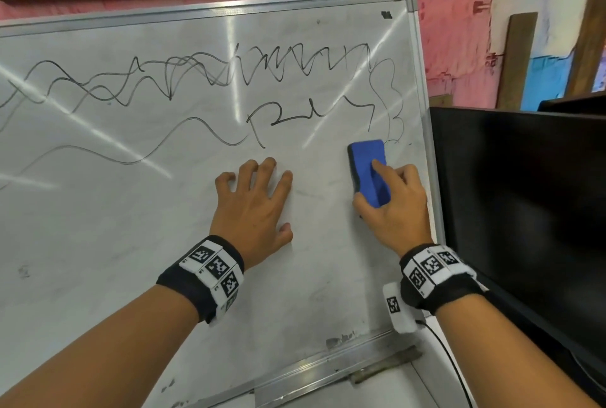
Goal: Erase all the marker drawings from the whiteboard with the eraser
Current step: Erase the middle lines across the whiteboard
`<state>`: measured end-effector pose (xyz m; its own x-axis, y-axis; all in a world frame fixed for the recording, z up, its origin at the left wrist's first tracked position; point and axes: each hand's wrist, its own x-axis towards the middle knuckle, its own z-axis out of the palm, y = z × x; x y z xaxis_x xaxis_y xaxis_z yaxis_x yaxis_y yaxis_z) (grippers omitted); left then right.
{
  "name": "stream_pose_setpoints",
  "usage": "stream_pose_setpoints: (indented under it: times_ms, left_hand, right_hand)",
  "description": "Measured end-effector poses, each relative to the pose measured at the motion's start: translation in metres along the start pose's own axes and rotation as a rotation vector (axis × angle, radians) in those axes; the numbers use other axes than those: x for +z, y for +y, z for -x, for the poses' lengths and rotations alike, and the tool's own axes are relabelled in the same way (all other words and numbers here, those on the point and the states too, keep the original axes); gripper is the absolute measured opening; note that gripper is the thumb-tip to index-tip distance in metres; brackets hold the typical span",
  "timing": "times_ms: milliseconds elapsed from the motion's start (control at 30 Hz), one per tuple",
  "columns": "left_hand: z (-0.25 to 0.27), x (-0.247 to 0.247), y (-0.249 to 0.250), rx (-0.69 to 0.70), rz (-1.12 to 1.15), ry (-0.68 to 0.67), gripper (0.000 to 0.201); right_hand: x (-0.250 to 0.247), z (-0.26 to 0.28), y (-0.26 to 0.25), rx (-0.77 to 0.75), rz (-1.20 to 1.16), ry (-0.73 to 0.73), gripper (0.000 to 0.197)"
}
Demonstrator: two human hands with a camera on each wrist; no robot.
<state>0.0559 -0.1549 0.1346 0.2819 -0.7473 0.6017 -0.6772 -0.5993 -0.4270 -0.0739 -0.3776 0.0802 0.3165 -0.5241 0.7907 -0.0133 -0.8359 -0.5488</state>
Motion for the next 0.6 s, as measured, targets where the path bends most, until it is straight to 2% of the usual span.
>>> stream_pose_setpoints:
  times_ms: [67,200,300,433,600]
  left_hand:
    - [0.001,0.0,-0.001,-0.003,0.0,0.005,0.081]
    - [0.001,0.0,-0.001,0.007,0.003,0.011,0.081]
    - [0.0,0.001,0.001,-0.002,0.007,0.015,0.081]
    - [0.0,0.001,0.003,-0.016,0.009,0.017,0.08]
    - [0.0,0.0,0.002,-0.012,0.014,0.021,0.08]
  right_hand:
    - [-0.004,0.009,0.01,0.012,-0.003,0.013,0.063]
    - [-0.017,-0.017,0.016,0.185,0.016,0.144,0.061]
    - [-0.018,-0.023,0.011,0.192,0.002,0.128,0.062]
    - [-0.018,0.002,0.019,0.143,0.027,0.067,0.061]
    - [-0.022,-0.029,0.015,0.292,0.015,0.169,0.062]
